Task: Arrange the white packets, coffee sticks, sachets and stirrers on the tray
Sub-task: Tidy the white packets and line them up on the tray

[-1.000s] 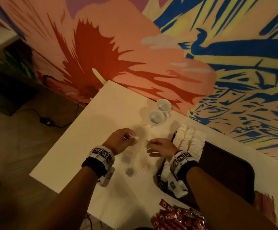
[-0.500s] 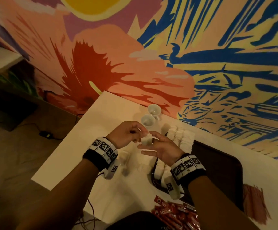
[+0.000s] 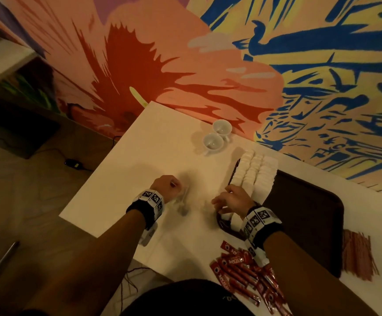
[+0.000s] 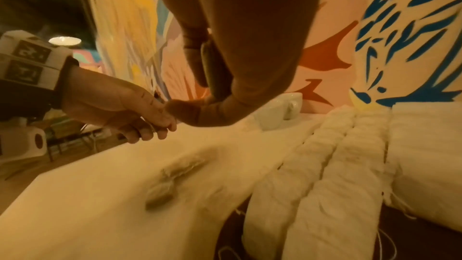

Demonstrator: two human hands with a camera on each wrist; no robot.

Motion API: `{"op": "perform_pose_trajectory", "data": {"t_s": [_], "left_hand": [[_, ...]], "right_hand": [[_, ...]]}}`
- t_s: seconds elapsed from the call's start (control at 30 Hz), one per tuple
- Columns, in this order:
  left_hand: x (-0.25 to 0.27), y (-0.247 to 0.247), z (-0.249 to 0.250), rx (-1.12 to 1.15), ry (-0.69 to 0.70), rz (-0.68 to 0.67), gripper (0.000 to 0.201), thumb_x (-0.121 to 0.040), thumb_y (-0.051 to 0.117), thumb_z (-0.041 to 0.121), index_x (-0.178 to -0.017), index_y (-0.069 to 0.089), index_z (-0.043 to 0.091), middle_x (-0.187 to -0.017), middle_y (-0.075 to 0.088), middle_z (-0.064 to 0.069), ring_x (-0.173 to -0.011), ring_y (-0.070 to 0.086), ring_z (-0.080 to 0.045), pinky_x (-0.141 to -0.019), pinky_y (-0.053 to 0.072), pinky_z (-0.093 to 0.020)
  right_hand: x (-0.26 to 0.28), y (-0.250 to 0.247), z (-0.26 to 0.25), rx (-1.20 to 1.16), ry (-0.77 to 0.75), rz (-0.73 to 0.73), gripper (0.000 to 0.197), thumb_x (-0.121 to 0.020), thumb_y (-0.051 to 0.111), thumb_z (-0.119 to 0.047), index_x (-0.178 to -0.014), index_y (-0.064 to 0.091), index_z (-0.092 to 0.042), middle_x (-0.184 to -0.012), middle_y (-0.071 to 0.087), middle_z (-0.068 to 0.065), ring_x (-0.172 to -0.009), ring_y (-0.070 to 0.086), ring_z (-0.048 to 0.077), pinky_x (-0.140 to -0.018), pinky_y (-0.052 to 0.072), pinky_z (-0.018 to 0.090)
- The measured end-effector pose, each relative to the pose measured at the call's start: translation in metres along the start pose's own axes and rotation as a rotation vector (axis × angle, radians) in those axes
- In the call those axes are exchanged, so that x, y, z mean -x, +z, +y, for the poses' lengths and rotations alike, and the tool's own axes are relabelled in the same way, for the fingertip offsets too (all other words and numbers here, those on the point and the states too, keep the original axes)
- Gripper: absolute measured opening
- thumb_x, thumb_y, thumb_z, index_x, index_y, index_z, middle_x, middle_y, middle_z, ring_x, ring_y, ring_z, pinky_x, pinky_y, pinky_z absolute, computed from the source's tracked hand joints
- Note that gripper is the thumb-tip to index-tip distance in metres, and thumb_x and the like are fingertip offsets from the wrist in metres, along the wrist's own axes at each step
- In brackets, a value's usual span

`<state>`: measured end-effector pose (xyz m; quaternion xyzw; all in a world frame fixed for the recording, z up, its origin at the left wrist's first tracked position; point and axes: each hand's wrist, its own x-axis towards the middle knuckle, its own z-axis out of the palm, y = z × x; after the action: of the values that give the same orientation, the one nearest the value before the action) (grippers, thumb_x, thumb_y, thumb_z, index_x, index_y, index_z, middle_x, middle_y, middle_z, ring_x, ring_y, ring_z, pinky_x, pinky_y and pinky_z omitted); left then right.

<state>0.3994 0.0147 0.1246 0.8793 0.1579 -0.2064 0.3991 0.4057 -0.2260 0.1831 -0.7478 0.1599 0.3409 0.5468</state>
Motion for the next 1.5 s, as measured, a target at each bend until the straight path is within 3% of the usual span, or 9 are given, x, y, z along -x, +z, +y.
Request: {"op": "perform_pose_trajectory", "data": {"t_s": [0.1, 0.2, 0.43, 0.67, 0.9, 1.13, 1.3, 1.4, 1.5], "left_hand": [[-0.001, 0.012, -0.03, -0.135, -0.144, -0.032, 0.016, -0.088, 0.068, 0.035, -0.101, 0.067, 0.025, -0.111, 0.068, -0.001, -0.099, 0.063, -0.023, -0.08, 0.049, -0.03], [0.003, 0.025, -0.04, -0.175, -0.199, -0.048, 0.027, -0.085, 0.07, 0.048, -0.101, 0.057, 0.03, -0.108, 0.065, 0.0, -0.093, 0.06, -0.023, -0.08, 0.047, -0.03], [-0.016, 0.033, -0.032, -0.167, -0.262, 0.065, 0.058, -0.093, 0.058, 0.043, -0.139, 0.041, 0.012, -0.134, 0.051, -0.01, -0.119, 0.057, -0.035, -0.099, 0.048, -0.046], [-0.026, 0.027, -0.024, -0.176, -0.245, 0.036, 0.036, -0.091, 0.058, 0.043, -0.115, 0.063, 0.016, -0.116, 0.064, -0.008, -0.103, 0.064, -0.031, -0.089, 0.054, -0.041], [-0.028, 0.016, -0.028, 0.034, -0.299, 0.048, 0.008, -0.091, 0.064, 0.027, -0.089, 0.06, 0.019, -0.09, 0.061, -0.001, -0.076, 0.058, -0.021, -0.068, 0.044, -0.028], [-0.013, 0.003, -0.044, 0.453, -0.342, 0.097, 0.02, -0.09, 0.055, 0.015, -0.108, 0.046, 0.016, -0.086, 0.07, -0.012, -0.068, 0.062, -0.025, -0.064, 0.054, -0.037], [0.005, 0.013, -0.05, 0.188, -0.355, -0.084, 0.053, -0.083, 0.067, 0.041, -0.128, 0.044, 0.025, -0.115, 0.064, -0.007, -0.089, 0.065, -0.026, -0.07, 0.053, -0.034], [0.014, 0.026, -0.043, -0.059, -0.294, -0.149, 0.075, -0.064, 0.072, 0.066, -0.121, 0.046, 0.026, -0.109, 0.06, -0.001, -0.094, 0.061, -0.027, -0.077, 0.049, -0.035], [0.014, 0.036, -0.037, -0.243, -0.146, -0.154, 0.062, -0.063, 0.063, 0.072, -0.107, 0.051, 0.03, -0.104, 0.062, 0.002, -0.088, 0.063, -0.026, -0.081, 0.055, -0.04]], "right_hand": [[-0.018, 0.005, 0.026, 0.14, -0.052, 0.069, 0.028, -0.101, 0.052, -0.003, -0.126, 0.046, -0.014, -0.095, 0.067, 0.013, -0.076, 0.062, 0.026, -0.063, 0.054, 0.036], [-0.034, 0.013, 0.04, 0.318, -0.099, 0.122, 0.022, -0.103, 0.048, -0.012, -0.117, 0.055, -0.027, -0.11, 0.065, 0.011, -0.087, 0.059, 0.025, -0.08, 0.053, 0.039], [-0.063, 0.034, 0.053, 1.036, -0.133, 0.127, 0.041, -0.101, 0.053, -0.04, -0.135, 0.052, -0.017, -0.135, 0.059, 0.008, -0.122, 0.057, 0.031, -0.103, 0.047, 0.04], [-0.078, 0.048, 0.053, 1.376, -0.091, 0.167, 0.036, -0.106, 0.045, -0.039, -0.131, 0.054, -0.013, -0.136, 0.057, 0.012, -0.121, 0.059, 0.031, -0.098, 0.048, 0.041], [-0.082, 0.05, 0.056, 1.347, -0.104, 0.101, 0.035, -0.106, 0.047, -0.027, -0.137, 0.052, -0.011, -0.145, 0.048, 0.014, -0.131, 0.052, 0.032, -0.109, 0.043, 0.041], [-0.08, 0.054, 0.052, 1.363, -0.066, 0.174, 0.036, -0.106, 0.048, -0.029, -0.136, 0.048, -0.01, -0.142, 0.05, 0.013, -0.127, 0.054, 0.031, -0.103, 0.044, 0.04], [-0.077, 0.06, 0.052, 1.355, -0.063, 0.167, 0.031, -0.103, 0.051, -0.019, -0.133, 0.047, -0.012, -0.132, 0.061, 0.011, -0.123, 0.059, 0.031, -0.099, 0.046, 0.039], [-0.072, 0.061, 0.049, 1.299, -0.014, 0.144, 0.03, -0.101, 0.055, -0.02, -0.13, 0.052, -0.01, -0.131, 0.062, 0.012, -0.124, 0.059, 0.032, -0.101, 0.047, 0.039], [-0.067, 0.061, 0.05, 1.143, 0.007, 0.12, 0.029, -0.099, 0.059, -0.026, -0.125, 0.062, -0.012, -0.127, 0.064, 0.012, -0.122, 0.061, 0.033, -0.1, 0.05, 0.037]]}}
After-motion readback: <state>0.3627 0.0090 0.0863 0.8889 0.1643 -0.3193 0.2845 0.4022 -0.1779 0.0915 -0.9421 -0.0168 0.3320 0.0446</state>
